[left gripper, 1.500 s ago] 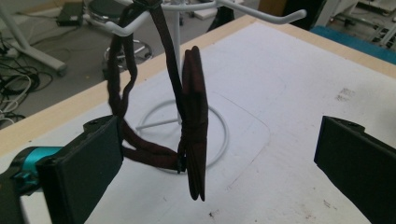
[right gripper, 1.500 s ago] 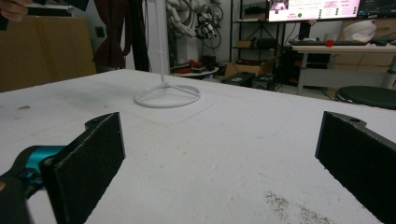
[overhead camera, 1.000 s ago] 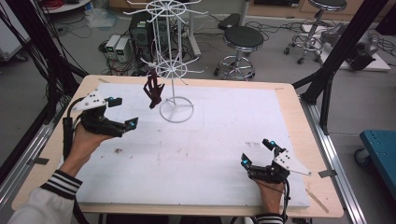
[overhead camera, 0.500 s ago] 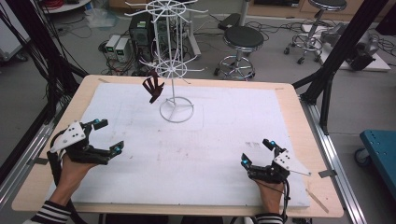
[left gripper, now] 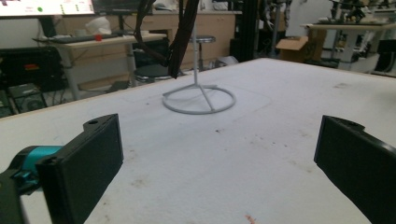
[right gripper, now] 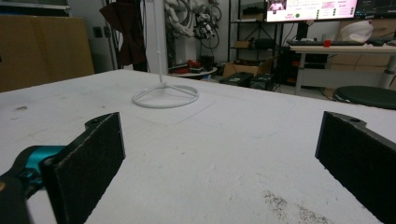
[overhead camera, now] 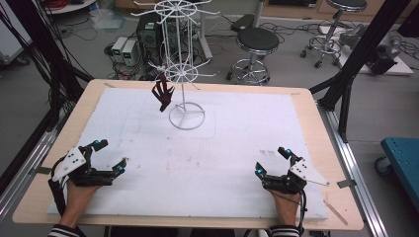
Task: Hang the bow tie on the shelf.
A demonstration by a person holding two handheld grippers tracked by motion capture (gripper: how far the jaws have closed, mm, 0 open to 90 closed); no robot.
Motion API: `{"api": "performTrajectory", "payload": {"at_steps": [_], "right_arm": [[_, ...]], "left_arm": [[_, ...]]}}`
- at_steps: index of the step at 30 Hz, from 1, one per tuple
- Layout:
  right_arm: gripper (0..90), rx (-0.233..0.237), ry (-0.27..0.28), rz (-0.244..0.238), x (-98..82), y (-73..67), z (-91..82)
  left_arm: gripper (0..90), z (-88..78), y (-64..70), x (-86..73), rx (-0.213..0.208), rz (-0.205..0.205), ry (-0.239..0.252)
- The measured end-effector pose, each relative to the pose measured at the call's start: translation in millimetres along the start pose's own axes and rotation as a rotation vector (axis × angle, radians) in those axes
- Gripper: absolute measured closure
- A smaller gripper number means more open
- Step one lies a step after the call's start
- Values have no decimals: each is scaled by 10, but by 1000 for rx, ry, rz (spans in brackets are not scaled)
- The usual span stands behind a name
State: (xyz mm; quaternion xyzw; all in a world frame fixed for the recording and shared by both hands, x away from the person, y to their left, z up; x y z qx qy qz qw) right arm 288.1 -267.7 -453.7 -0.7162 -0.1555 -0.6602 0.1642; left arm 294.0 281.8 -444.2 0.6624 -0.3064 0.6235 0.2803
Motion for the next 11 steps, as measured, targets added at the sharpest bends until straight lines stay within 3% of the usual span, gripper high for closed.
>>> {"api": "performTrajectory", "payload": {"at_steps": [4, 11], "right_arm": [[7, 1, 0, 0, -1, 2, 0], [7, -3, 1, -3, 0, -7, 1]], "left_arm": [[17, -16, -7, -80, 5, -9, 7], [17, -29, 4, -88, 16, 5, 27]]}}
Point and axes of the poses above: each handheld gripper's, and its own axes: z roughly forward along the jaws, x roughly out of its top, y roughly to its right, the point moved 3 cm from there along z, roughly forward along the jaws, and after that the axes turned 8 degrees about -x, right-handed, at the moved point
